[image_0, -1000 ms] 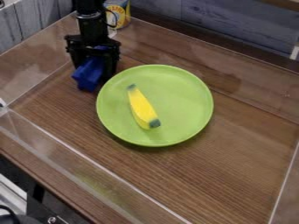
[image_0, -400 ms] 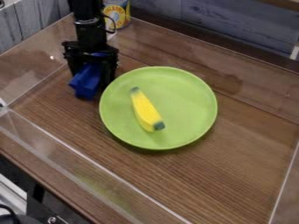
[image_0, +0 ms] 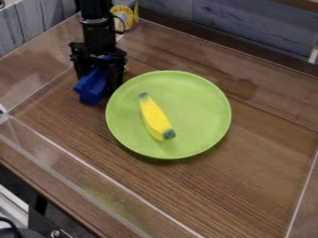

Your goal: Put the blue object in the green plate

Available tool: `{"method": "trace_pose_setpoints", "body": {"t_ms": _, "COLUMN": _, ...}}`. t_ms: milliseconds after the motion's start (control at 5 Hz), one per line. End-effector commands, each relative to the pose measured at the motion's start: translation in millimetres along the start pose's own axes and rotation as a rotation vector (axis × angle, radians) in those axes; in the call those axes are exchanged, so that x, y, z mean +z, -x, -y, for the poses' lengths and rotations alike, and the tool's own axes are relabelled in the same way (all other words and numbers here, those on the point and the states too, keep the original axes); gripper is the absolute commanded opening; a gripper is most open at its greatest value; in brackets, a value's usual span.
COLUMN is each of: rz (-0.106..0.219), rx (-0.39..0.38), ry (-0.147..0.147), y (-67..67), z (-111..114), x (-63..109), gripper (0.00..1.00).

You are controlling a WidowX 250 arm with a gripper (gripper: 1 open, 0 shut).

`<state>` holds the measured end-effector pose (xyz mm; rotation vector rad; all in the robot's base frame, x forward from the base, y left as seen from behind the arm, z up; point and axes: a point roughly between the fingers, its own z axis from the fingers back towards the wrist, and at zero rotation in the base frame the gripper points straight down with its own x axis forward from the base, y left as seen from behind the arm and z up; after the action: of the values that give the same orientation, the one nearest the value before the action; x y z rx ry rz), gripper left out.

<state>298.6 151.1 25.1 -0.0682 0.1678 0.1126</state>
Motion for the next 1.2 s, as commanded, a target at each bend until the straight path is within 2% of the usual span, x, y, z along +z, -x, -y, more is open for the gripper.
{"method": "trace_pose_setpoints", "body": {"t_ms": 0, "rz": 0.062, "rx": -0.073, "ry": -0.033, "y": -0.1, "z": 7, "x": 32.7, "gripper": 1.00}}
{"method": "trace_pose_setpoints", "body": {"t_ms": 200, "rz": 0.061, "rx": -0.083, "ry": -0.034, "y": 1.4, "z": 6, "x": 33.1, "gripper": 0.00}}
{"method": "trace_pose_setpoints", "body": {"t_ms": 600, "rz": 0.080, "rx": -0.047, "ry": -0.041, "y": 0.7, "z": 1, "x": 57.6, "gripper": 0.00}}
{"method": "trace_pose_setpoints", "body": {"t_ms": 800, "rz": 0.100, "rx": -0.112, "ry": -0.060, "y": -1.3, "z": 7, "x": 76.9, "gripper": 0.00}}
{"method": "trace_pose_setpoints", "body": {"t_ms": 1000, "rz": 0.109, "rx": -0.188, "ry": -0.062, "y": -1.1, "z": 20, "x": 86.3, "gripper": 0.00}}
